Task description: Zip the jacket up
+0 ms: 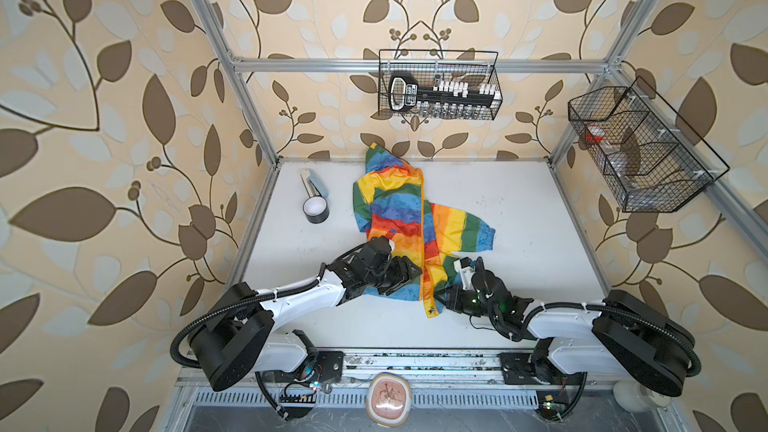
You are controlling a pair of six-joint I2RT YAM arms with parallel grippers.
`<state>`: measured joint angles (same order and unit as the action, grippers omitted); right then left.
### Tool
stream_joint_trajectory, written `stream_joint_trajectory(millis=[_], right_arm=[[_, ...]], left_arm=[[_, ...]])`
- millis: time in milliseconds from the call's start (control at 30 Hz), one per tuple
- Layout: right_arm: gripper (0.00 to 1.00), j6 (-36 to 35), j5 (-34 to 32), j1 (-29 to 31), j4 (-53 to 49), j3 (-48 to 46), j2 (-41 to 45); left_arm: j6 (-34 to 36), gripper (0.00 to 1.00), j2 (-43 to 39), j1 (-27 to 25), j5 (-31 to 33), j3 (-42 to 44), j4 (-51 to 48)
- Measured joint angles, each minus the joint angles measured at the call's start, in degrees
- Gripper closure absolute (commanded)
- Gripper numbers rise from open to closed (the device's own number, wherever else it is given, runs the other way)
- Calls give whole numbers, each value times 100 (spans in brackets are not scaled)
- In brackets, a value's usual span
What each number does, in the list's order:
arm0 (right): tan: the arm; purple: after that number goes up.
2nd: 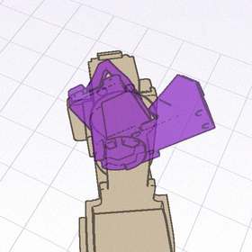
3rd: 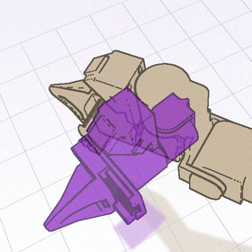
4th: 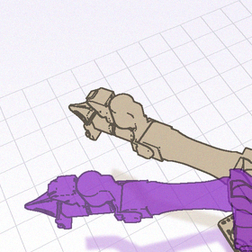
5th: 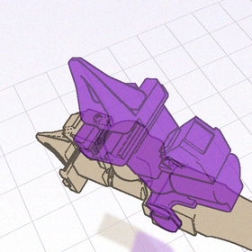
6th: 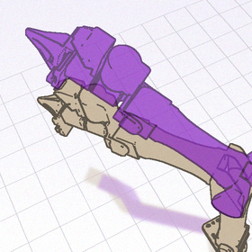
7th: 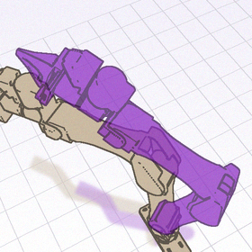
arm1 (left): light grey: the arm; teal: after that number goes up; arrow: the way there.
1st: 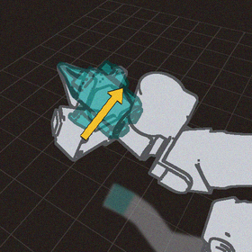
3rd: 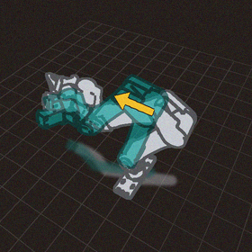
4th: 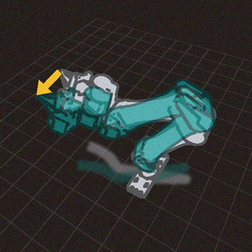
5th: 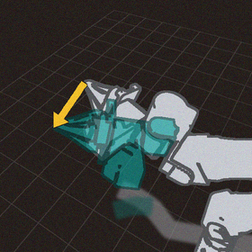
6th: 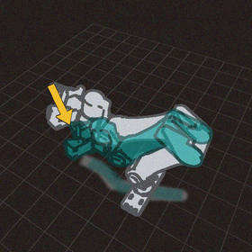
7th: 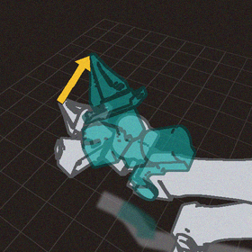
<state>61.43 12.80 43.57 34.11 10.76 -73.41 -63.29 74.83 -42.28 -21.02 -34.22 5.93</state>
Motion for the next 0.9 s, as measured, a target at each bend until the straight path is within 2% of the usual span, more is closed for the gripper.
stream_joint_trajectory(millis=[100, 300, 567, 733, 900], right_arm=[[100, -129, 192, -251, 72, 28, 201], [100, -258, 704, -1014, 164, 76, 671], [100, -289, 1204, -1569, 173, 358, 1014], [100, -184, 1276, -1703, 219, 575, 999], [100, -52, 1200, -1709, 546, 708, 835]], left_arm=[[11, 39, 160, 0, -157, -142, 225], [-92, 28, 535, 46, -481, -260, 824], [-256, 28, 925, 190, -774, -413, 1469], [-474, 41, 960, 304, -885, -291, 2031], [-529, 49, 691, 339, -896, -240, 2055]])
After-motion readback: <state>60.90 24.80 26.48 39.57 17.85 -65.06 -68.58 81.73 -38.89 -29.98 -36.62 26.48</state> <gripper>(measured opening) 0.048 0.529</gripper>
